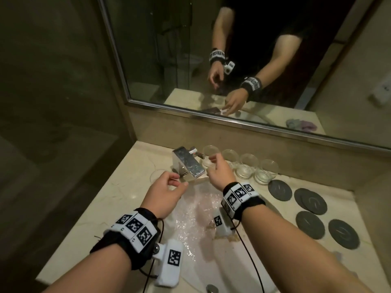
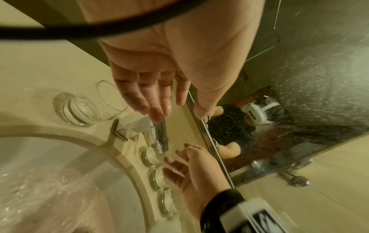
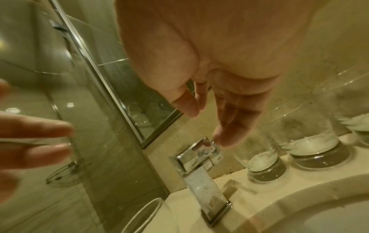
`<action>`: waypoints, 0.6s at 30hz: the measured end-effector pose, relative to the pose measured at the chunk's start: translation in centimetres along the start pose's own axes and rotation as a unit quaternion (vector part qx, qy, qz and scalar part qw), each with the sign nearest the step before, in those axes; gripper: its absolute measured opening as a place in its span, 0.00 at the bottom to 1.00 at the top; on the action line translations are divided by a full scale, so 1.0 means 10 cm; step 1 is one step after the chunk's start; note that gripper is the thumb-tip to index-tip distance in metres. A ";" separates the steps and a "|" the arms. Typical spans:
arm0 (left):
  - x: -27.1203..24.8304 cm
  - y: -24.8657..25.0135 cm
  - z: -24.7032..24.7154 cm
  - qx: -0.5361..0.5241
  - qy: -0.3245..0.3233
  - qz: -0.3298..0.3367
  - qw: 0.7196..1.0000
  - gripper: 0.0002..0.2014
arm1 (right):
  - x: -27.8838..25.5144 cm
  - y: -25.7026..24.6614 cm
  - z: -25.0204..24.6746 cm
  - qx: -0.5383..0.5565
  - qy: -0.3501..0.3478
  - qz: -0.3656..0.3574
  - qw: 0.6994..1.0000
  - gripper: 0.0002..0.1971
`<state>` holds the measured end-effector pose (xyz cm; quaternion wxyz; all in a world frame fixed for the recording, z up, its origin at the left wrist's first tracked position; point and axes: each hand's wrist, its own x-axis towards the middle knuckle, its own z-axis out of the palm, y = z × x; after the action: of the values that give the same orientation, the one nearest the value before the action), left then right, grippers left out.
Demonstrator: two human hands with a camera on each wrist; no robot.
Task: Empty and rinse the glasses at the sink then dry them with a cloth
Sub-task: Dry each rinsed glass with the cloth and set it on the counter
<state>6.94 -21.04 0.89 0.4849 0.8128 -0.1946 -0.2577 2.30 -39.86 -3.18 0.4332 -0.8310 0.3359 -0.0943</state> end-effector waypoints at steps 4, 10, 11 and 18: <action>-0.03 0.08 0.02 -0.019 -0.019 0.019 0.999 0.12 | -0.49 -0.04 -0.03 0.033 0.008 -0.016 0.999 0.17; -0.08 0.24 0.33 -0.065 -0.102 0.045 0.992 0.13 | -1.08 -0.07 -0.17 0.035 0.068 0.000 0.997 0.17; -0.11 0.26 0.42 -0.075 -0.116 0.045 0.989 0.13 | -1.18 -0.07 -0.22 0.041 0.086 0.005 0.995 0.17; -0.52 0.45 0.91 -0.083 -0.212 0.064 0.972 0.12 | -1.93 0.26 -0.64 0.038 0.171 0.066 0.982 0.09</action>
<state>-2.99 -26.42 2.43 0.5143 0.6820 -0.3227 -0.4078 -16.42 -32.72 1.28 0.4062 -0.7614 0.4552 -0.2192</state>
